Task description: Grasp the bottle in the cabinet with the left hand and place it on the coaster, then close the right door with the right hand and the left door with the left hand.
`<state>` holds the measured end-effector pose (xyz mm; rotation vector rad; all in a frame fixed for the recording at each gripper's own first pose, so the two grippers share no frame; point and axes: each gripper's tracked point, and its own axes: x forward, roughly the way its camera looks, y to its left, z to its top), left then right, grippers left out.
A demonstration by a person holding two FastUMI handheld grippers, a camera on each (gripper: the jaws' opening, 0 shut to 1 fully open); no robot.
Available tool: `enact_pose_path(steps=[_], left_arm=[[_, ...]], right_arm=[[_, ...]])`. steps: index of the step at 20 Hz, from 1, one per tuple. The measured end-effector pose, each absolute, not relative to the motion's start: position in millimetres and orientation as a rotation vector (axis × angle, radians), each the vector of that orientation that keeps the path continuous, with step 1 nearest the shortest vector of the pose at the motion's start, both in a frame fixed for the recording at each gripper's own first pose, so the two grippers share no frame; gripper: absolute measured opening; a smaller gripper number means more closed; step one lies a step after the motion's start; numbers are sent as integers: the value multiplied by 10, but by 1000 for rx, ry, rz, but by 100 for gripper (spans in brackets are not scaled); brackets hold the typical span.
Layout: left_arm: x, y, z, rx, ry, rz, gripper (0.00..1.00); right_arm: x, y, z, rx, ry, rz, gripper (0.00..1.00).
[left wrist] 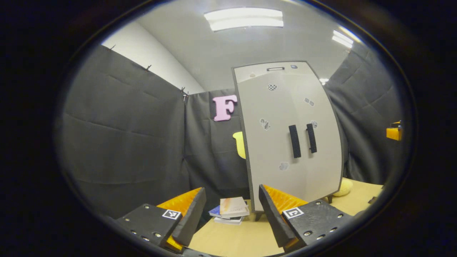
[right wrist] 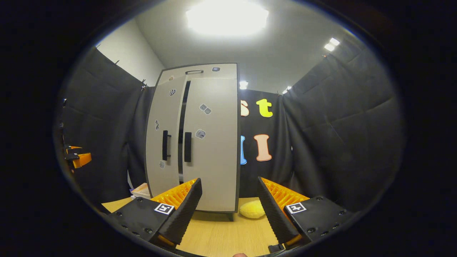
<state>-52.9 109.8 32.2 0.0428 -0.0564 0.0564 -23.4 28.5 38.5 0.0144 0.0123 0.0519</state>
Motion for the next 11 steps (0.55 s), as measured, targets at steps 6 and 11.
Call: enact_pose_path(steps=[6, 11], left_arm=[[-566, 1129, 307, 29, -50, 49, 84], [-533, 1134, 338, 22, -53, 46, 94]], right_arm=[[-276, 275, 431, 12, 0, 41, 98], [-271, 226, 422, 27, 4, 28, 98]])
